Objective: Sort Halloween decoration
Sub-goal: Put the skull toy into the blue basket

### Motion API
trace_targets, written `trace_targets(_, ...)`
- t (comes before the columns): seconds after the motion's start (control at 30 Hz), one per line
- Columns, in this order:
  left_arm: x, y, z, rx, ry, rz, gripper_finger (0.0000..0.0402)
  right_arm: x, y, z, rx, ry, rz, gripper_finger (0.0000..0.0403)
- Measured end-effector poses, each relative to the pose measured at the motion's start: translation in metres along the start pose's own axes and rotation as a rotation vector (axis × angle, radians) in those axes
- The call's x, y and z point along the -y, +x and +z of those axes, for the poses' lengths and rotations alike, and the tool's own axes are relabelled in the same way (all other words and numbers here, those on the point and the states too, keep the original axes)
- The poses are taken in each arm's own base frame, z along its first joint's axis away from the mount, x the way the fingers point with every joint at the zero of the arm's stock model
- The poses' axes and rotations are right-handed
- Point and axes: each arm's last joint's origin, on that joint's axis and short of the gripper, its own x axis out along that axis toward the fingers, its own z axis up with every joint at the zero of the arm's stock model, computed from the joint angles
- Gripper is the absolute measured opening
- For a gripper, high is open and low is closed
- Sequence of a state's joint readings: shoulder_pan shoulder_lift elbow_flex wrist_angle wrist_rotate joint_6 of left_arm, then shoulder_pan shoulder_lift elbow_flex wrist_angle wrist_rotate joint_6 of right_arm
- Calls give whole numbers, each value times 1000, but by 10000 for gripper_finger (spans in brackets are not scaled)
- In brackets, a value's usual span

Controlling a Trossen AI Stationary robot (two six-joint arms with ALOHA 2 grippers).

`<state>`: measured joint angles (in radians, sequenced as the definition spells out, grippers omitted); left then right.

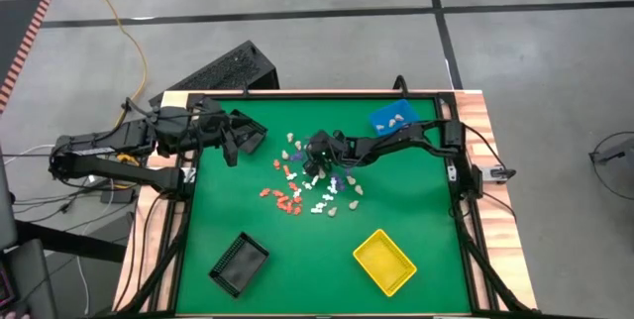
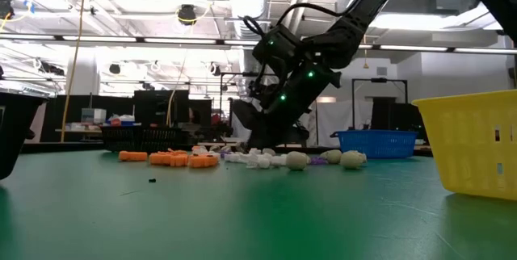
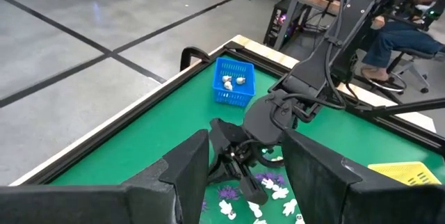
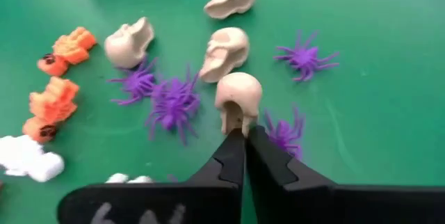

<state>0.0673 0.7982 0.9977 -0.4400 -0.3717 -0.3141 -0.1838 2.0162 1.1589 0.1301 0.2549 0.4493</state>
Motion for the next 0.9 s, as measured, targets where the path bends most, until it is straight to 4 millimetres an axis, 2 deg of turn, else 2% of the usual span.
trace_targets(0.13, 0, 0, -1, -12, 6, 4, 171, -1, -12, 8, -4, 30, 17, 15)
trace_targets(0.37, -1, 0, -4, -38, 17, 14, 171, 2, -45, 32, 29, 48, 24, 26)
trace_targets(0.53, -1, 0, -4, -36, 28, 13, 171, 25, -77, 44, -30, 5, -147, 15)
trace_targets(0.67, -1, 0, -4, -36, 33, 13, 172, 51, -106, 52, -111, -33, -251, 28)
trace_targets(0.8, -2, 0, -4, -32, 34, 25, 172, 67, -120, 62, -156, -90, -162, 51)
trace_targets(0.9, -2, 0, -3, -24, 40, 47, 172, 68, -112, 72, -89, -127, -57, 67)
